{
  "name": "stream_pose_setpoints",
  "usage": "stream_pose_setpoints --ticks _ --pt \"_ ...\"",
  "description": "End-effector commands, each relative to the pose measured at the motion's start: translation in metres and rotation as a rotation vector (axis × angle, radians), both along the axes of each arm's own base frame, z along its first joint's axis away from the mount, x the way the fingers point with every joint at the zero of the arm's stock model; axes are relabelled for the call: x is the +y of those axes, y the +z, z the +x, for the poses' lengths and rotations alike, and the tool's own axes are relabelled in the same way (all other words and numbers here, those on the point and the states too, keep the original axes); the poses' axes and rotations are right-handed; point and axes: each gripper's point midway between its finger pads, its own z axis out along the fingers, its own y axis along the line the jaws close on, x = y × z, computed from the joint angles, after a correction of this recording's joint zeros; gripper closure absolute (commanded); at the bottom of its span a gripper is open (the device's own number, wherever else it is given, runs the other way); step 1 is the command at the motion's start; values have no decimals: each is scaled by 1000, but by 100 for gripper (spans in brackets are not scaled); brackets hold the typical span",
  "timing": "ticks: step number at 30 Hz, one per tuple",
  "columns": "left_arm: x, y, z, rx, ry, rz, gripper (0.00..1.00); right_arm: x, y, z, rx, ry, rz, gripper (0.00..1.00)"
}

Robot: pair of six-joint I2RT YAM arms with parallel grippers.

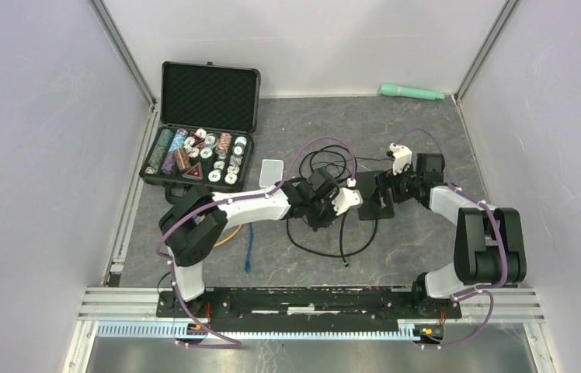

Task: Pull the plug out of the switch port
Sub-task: Place the connector at the center of the board.

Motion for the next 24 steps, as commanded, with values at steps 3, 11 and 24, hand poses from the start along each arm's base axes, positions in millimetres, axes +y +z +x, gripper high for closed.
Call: stream_pose_setpoints --ticks 3,11,24 --pt "25 11 -3 21 -82 27 88 -6 22 -5 -57 57 -57 8" --pt "43 0 20 -9 -51 80 84 -15 67 21 -187 88 -140 5" --pt "38 0 30 -35 -37 70 66 -85 53 40 -47 263 -550 2"
